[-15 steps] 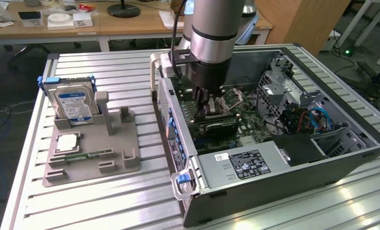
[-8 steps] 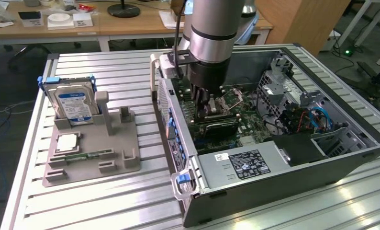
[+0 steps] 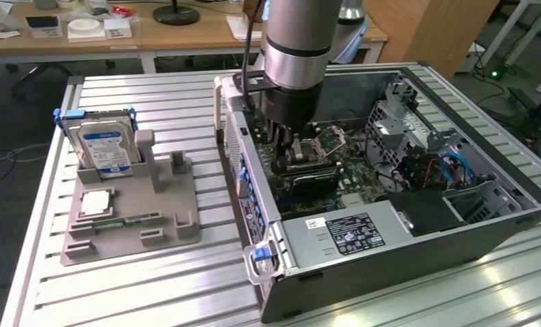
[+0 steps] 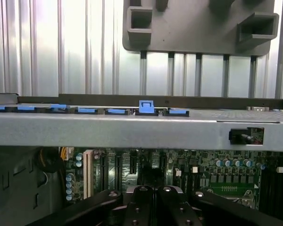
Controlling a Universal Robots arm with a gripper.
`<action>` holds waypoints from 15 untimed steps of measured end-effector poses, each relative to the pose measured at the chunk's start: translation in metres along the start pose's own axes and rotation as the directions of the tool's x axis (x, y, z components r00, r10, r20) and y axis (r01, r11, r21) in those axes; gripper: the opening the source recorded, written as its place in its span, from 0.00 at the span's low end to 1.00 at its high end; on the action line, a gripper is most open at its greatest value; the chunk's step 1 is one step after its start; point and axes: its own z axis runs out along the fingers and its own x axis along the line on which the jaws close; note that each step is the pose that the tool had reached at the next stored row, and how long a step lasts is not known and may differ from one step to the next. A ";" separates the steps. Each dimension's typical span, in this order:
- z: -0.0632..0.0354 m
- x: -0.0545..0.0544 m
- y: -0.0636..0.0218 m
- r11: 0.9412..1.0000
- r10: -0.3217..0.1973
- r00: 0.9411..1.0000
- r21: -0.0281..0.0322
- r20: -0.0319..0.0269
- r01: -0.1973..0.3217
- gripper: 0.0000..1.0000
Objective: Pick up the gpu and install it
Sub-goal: 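Press down on the gpu until it lock into place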
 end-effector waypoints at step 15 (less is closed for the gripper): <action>-0.0023 -0.001 0.0176 1.000 0.000 1.000 -0.004 0.000 0.000 0.11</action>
